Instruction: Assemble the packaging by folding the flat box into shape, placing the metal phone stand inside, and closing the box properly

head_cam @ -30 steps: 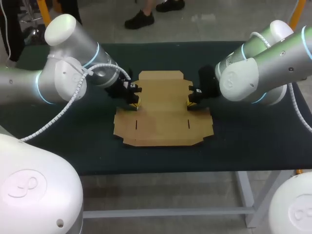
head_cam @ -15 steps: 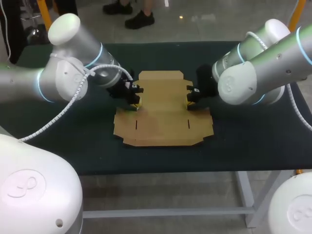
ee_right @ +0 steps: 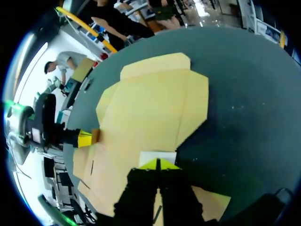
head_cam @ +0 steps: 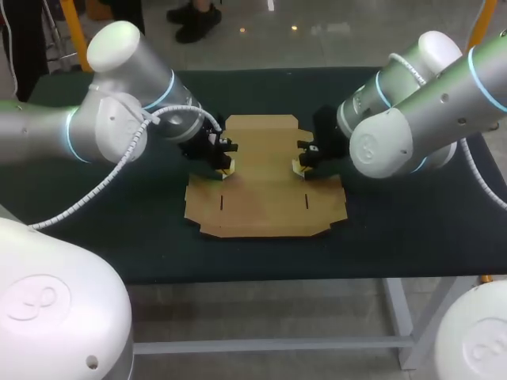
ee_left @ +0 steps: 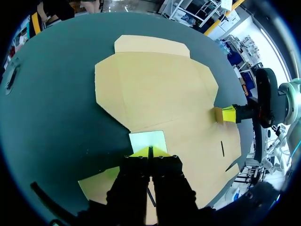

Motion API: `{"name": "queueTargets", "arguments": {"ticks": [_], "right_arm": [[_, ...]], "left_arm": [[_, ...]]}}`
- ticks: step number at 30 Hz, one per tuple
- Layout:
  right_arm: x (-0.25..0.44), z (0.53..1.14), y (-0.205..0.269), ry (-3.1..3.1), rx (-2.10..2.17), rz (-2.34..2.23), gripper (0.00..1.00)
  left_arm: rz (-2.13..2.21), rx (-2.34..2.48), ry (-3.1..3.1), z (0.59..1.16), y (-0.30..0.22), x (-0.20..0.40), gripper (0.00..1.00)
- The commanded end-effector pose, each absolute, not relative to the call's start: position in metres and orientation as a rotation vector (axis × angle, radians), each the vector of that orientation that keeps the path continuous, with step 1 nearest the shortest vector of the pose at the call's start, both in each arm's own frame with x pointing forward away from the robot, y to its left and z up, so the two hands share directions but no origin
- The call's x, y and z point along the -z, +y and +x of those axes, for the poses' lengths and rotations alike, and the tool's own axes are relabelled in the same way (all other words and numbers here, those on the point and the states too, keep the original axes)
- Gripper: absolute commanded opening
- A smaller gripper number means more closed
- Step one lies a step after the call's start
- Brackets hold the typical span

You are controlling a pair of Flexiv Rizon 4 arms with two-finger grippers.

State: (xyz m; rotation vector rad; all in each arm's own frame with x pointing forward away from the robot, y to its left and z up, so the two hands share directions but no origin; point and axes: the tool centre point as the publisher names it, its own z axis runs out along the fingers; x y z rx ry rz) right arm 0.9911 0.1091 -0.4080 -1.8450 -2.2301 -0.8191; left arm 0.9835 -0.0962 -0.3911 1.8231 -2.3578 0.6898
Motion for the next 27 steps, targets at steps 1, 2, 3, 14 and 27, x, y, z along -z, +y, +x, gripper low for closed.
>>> {"name": "queueTargets", "arguments": {"ticks": [1, 2, 3, 14, 27], "right_arm": [[0.410, 0.991, 0.114, -2.245, 0.805, -1.865, 0.00], [0.410, 0.991, 0.114, -2.246, 0.804, -1.866, 0.00], [0.410, 0.991, 0.114, -2.246, 0.803, -1.867, 0.00], [0.413, 0.993, 0.118, -2.261, 0.787, -1.873, 0.00], [0.417, 0.995, 0.122, -2.279, 0.759, -1.880, 0.00]], "left_arm": [[1.828, -0.671, -2.366, 0.985, -0.101, 0.392, 0.00], [1.827, -0.669, -2.368, 0.985, -0.102, 0.392, 0.00], [1.826, -0.667, -2.369, 0.986, -0.102, 0.393, 0.00], [1.829, -0.636, -2.374, 0.988, -0.105, 0.398, 0.00], [1.855, -0.598, -2.371, 0.991, -0.107, 0.404, 0.00]]}}
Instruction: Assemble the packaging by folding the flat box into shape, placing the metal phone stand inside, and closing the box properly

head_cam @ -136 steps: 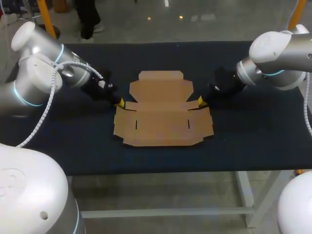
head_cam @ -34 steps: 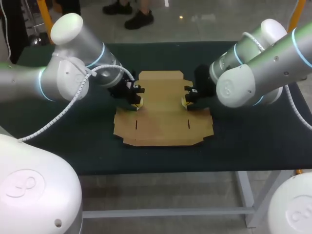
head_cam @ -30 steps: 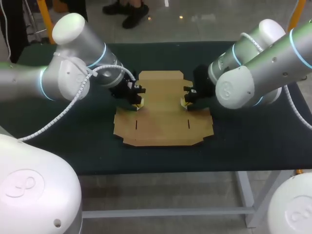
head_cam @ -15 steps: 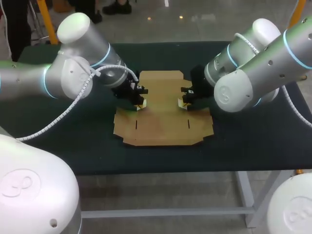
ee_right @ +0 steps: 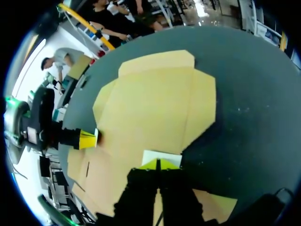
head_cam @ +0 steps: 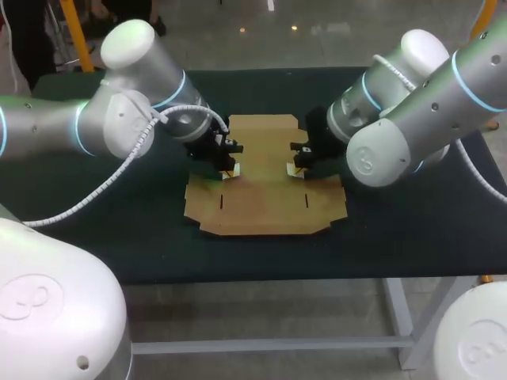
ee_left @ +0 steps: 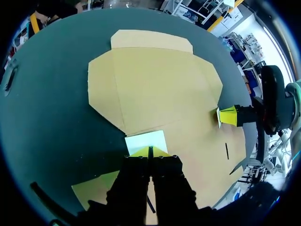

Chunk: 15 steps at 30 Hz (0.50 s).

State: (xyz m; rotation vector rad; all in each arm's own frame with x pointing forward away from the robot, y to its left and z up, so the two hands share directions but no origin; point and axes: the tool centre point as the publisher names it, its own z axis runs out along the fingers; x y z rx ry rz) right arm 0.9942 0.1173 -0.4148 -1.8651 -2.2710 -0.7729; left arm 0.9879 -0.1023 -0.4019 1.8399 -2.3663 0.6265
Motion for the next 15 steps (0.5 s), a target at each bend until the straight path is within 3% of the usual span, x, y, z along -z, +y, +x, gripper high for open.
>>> {"name": "queueTargets", "arguments": {"ticks": [1, 15], "right_arm": [[0.418, 0.996, 0.122, -2.281, 0.752, -1.885, 0.00], [0.442, 1.001, 0.123, -2.272, 0.639, -1.933, 0.00]], "left_arm": [[1.859, -0.592, -2.370, 0.992, -0.107, 0.405, 0.00], [1.888, -0.516, -2.339, 0.994, -0.103, 0.418, 0.00]]}}
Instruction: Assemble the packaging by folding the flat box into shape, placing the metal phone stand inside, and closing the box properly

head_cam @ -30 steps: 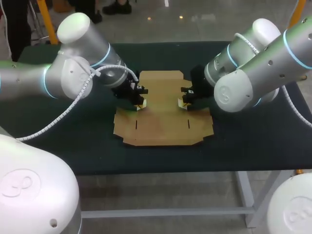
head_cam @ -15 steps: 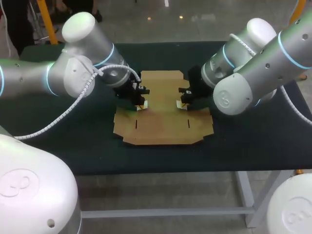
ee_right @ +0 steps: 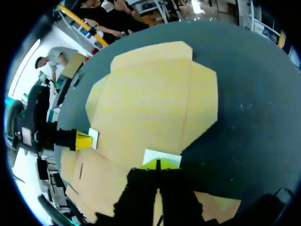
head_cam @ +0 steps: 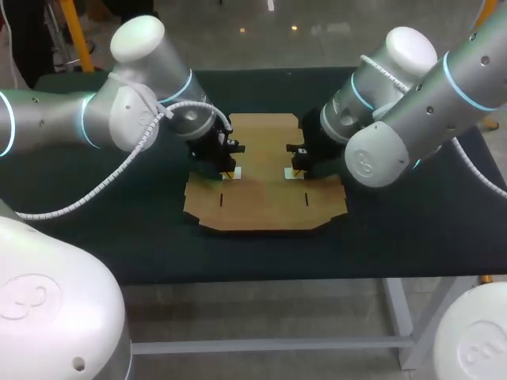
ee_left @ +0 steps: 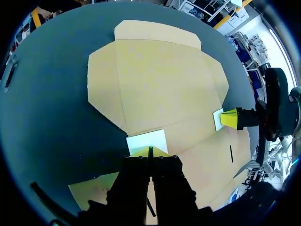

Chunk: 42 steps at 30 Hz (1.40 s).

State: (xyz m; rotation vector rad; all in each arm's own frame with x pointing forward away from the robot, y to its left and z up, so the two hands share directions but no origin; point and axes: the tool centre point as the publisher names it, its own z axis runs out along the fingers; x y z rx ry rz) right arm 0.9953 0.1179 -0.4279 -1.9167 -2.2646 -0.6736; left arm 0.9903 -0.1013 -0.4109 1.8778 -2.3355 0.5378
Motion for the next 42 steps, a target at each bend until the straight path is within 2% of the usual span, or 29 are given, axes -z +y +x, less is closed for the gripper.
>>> {"name": "queueTargets", "arguments": {"ticks": [1, 18, 42], "right_arm": [[0.443, 1.001, 0.123, -2.269, 0.635, -1.934, 0.00], [0.394, 1.002, 0.097, -2.198, 0.716, -1.929, 0.00], [0.368, 0.993, 0.023, -1.990, 0.667, -1.895, 0.00]], "left_arm": [[1.889, -0.512, -2.337, 0.994, -0.103, 0.418, 0.00], [1.939, -0.546, -2.317, 0.990, -0.085, 0.369, 0.00], [2.015, -0.585, -2.144, 0.965, -0.050, 0.330, 0.00]]}}
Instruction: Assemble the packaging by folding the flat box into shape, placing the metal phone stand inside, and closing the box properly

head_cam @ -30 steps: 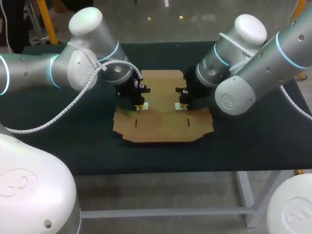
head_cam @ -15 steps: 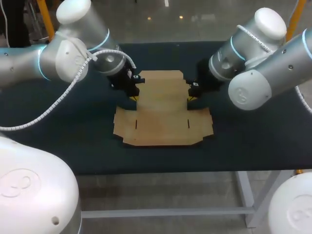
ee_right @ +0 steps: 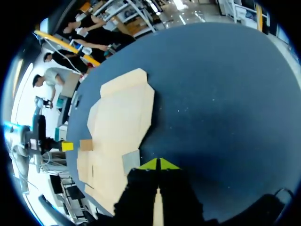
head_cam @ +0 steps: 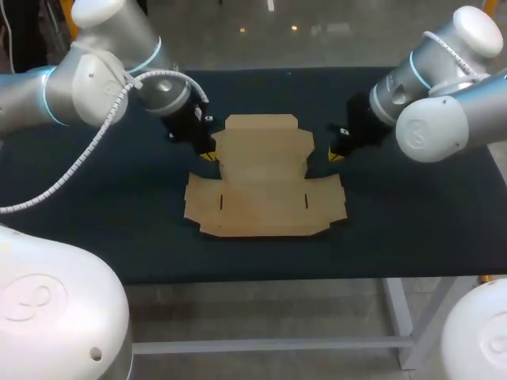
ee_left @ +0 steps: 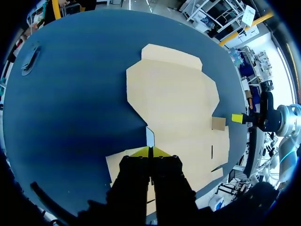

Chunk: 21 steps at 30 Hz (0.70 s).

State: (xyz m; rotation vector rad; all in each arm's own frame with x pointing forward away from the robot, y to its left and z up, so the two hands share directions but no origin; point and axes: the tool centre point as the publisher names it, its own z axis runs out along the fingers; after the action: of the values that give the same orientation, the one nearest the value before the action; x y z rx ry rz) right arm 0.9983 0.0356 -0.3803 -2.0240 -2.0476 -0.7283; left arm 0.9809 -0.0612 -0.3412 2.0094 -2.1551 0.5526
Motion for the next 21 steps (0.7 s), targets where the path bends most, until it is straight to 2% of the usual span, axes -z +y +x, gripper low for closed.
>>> {"name": "queueTargets", "arguments": {"ticks": [1, 21], "right_arm": [[0.365, 0.990, 0.020, -1.986, 0.667, -1.894, 0.00], [0.327, 0.909, -0.017, -2.011, 0.642, -1.881, 0.00]], "left_arm": [[2.024, -0.591, -2.137, 0.962, -0.048, 0.328, 0.00], [2.060, -0.672, -2.098, 0.870, -0.034, 0.300, 0.00]]}}
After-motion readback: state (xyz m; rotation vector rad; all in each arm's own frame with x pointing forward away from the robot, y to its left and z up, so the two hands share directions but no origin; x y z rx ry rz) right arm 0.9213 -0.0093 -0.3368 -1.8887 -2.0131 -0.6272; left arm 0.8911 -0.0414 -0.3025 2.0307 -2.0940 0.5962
